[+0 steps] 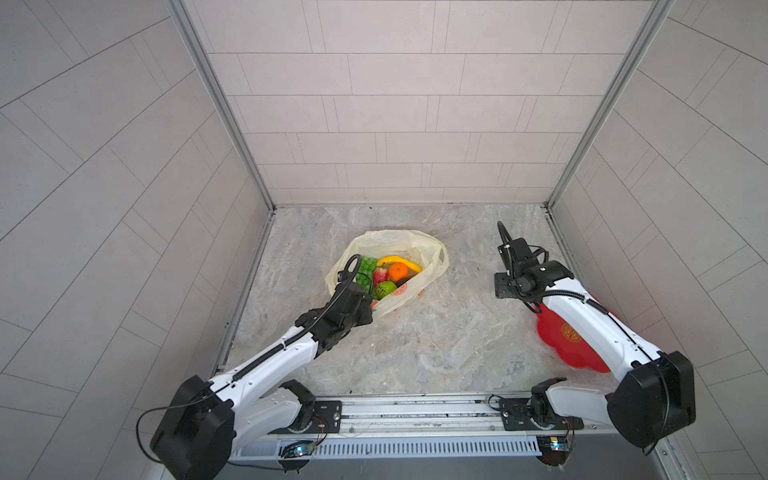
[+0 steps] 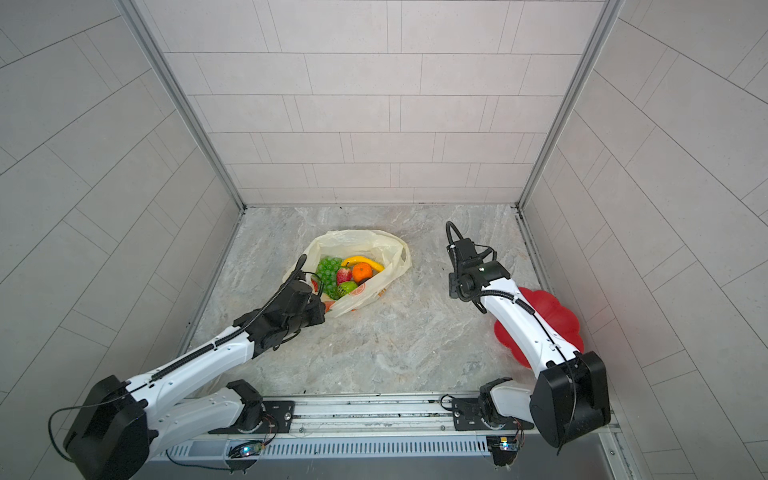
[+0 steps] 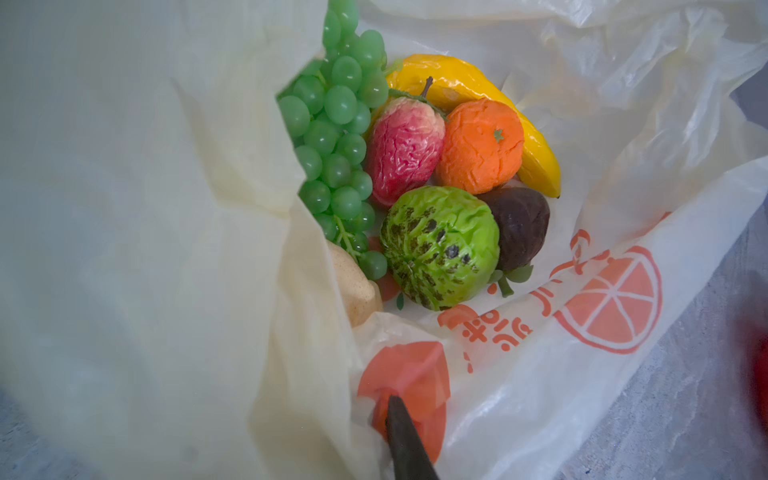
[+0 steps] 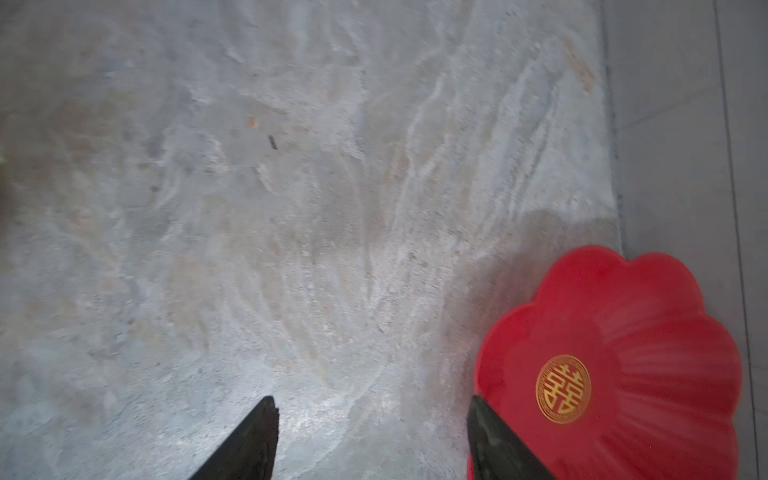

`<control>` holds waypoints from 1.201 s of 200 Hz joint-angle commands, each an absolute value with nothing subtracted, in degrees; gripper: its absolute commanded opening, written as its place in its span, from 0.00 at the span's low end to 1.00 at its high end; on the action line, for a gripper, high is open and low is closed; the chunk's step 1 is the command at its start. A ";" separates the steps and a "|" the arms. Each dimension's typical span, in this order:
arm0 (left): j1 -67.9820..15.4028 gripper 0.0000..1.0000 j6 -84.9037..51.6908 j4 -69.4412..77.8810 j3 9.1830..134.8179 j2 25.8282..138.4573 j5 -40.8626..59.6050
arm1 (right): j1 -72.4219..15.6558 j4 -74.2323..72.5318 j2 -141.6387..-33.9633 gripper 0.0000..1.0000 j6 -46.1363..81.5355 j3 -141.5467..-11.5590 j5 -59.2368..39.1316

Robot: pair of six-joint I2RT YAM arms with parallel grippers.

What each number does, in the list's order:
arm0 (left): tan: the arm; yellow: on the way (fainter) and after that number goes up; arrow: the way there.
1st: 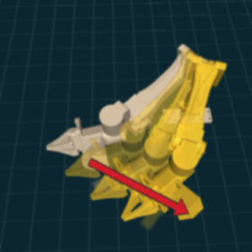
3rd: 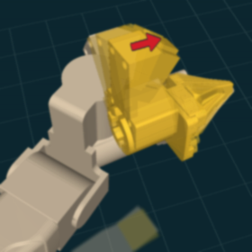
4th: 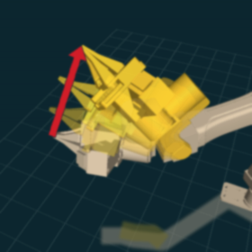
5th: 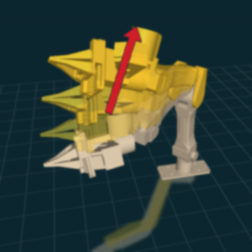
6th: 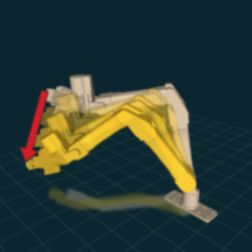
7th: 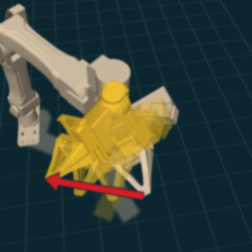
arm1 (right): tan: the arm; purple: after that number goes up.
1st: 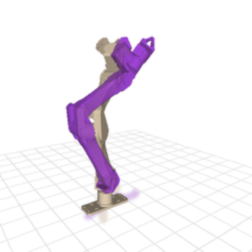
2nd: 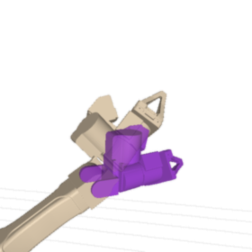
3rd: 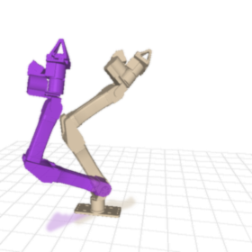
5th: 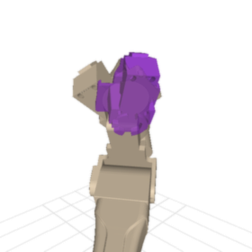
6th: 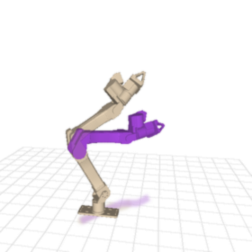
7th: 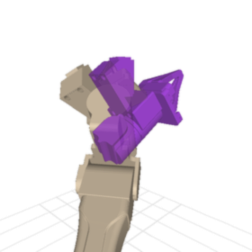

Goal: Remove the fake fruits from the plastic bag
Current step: 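Release the bag and move the right gripper back beside the red plate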

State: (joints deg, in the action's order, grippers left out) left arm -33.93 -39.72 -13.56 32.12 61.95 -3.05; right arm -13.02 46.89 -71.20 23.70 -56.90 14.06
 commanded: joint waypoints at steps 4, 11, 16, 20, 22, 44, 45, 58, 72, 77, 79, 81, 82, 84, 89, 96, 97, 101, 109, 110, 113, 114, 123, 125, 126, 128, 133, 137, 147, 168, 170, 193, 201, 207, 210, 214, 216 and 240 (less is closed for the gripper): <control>-34.02 0.18 -39.46 -13.37 30.91 63.22 -2.35 | -7.40 48.02 -68.27 0.71 28.83 -53.09 18.38; -34.02 0.18 -39.47 -12.92 30.70 63.40 -1.51 | -4.87 47.18 -67.88 0.70 29.28 -51.68 16.84; -34.05 0.19 -39.49 -12.96 30.66 63.39 -1.18 | -3.41 46.78 -67.86 0.70 29.58 -50.97 15.99; -34.02 0.19 -39.49 -13.02 30.61 63.41 -1.15 | -2.33 46.51 -67.93 0.69 29.85 -50.55 15.56; -34.02 0.19 -39.53 -13.12 30.59 63.42 -1.14 | -1.86 46.37 -68.00 0.69 29.98 -50.39 15.43; -33.97 0.19 -39.61 -13.45 30.40 62.91 -1.35 | 0.53 44.78 -70.16 0.68 30.67 -49.27 15.77; -33.99 0.19 -39.62 -13.45 30.41 62.92 -1.33 | 0.66 44.76 -70.32 0.68 30.67 -49.29 15.75; -34.14 0.19 -40.01 -13.16 30.24 62.90 -0.98 | 1.54 44.06 -72.61 0.66 31.65 -48.97 14.94; -34.17 0.19 -40.08 -12.94 30.08 62.88 -0.86 | 1.58 43.44 -74.92 0.63 32.16 -48.87 14.93; -34.22 0.19 -40.13 -12.92 30.06 62.91 -0.86 | 1.58 42.86 -75.54 0.61 32.12 -48.47 15.03; -34.26 0.19 -40.16 -12.99 30.01 62.95 -0.85 | 1.58 42.49 -75.77 0.60 32.09 -48.33 15.07; -34.27 0.19 -40.16 -12.94 30.05 62.96 -0.89 | 1.58 42.00 -75.96 0.60 32.08 -48.01 15.11; -34.28 0.19 -40.16 -12.93 30.05 62.99 -0.89 | 1.58 41.79 -76.08 0.59 32.08 -47.91 15.11; -34.28 0.19 -40.12 -12.92 29.99 62.97 -0.95 | 1.58 41.34 -76.33 0.59 32.10 -47.68 15.16; -34.36 0.19 -40.21 -13.00 29.89 62.97 -1.17 | 1.58 40.43 -76.90 0.59 32.17 -47.06 15.35; -34.53 0.19 -40.21 -13.01 29.97 62.93 -1.52 | 1.62 39.57 -77.81 0.58 32.17 -46.60 15.35; -34.54 0.19 -40.23 -13.01 29.97 62.93 -1.51 | 1.64 39.47 -77.93 0.57 32.17 -46.55 15.36; -34.63 0.19 -40.25 -13.06 29.95 62.92 -1.61 | 1.60 39.16 -78.53 0.57 32.30 -46.32 15.57; -34.84 0.19 -40.16 -13.17 30.05 62.93 -1.88 | 1.60 38.58 -79.55 0.57 32.48 -45.99 16.16; -34.82 0.19 -40.16 -13.18 30.06 62.93 -1.91 | 1.59 38.45 -79.68 0.57 32.41 -45.93 16.16; -34.83 0.19 -40.10 -13.29 30.06 62.80 -2.00 | 1.63 38.25 -80.07 0.56 32.34 -45.86 16.17; -34.86 0.19 -40.09 -13.28 30.01 62.78 -2.01 | 1.69 38.24 -80.16 0.56 32.39 -45.92 16.08; -34.97 0.19 -40.08 -13.27 30.11 62.69 -2.07 | 1.87 37.99 -81.12 0.53 32.20 -46.26 15.66; -34.91 0.19 -40.06 -13.27 30.09 62.78 -2.03 | 1.90 37.91 -81.30 0.53 32.18 -46.28 15.67; -34.95 0.19 -40.07 -13.27 30.12 62.77 -2.03 | 1.87 37.85 -81.34 0.52 32.17 -46.26 15.66; -34.97 0.19 -40.01 -13.27 30.14 62.78 -1.96 | 1.92 37.76 -81.49 0.52 32.21 -46.24 15.65; -34.97 0.19 -39.99 -13.23 30.14 62.80 -1.93 | 1.85 37.51 -81.75 0.51 32.14 -46.32 15.64; -34.98 0.19 -39.98 -13.24 30.15 62.92 -1.96 | 1.86 37.34 -81.94 0.49 32.07 -46.40 15.64; -34.98 0.19 -40.04 -13.16 30.14 62.87 -1.86 | 1.87 37.13 -82.58 0.46 31.75 -46.57 15.64; -34.93 0.19 -39.85 -12.99 30.15 63.01 -1.77 | 1.93 37.20 -83.95 0.39 31.34 -47.22 15.64; -34.97 0.19 -39.89 -12.94 30.15 63.02 -1.78 | 1.93 37.25 -84.05 0.38 31.24 -47.27 15.64; -34.91 0.19 -39.73 -12.77 30.14 63.10 -1.76 | 1.82 37.26 -84.64 0.27 31.07 -47.50 15.64; -34.94 0.19 -39.73 -12.67 30.15 63.26 -1.67 | 1.61 37.17 -84.34 0.24 31.03 -47.40 15.73; -34.94 0.19 -39.80 -12.61 30.15 63.24 -1.61 | 1.59 37.03 -84.08 0.23 31.02 -47.33 15.65; -34.96 0.19 -39.76 -12.57 30.15 63.34 -1.63 | 1.54 37.00 -83.97 0.22 30.98 -47.29 15.67; -34.95 0.19 -39.73 -12.57 30.15 63.41 -1.64 | 1.54 37.04 -83.85 0.21 30.95 -47.26 15.58; -34.95 0.19 -39.77 -12.59 30.10 63.45 -1.64 | 1.55 37.08 -83.81 0.20 30.94 -47.32 15.61; -34.96 0.19 -39.73 -12.53 30.23 63.63 -1.67 | 1.24 37.25 -83.75 0.11 30.52 -47.49 14.81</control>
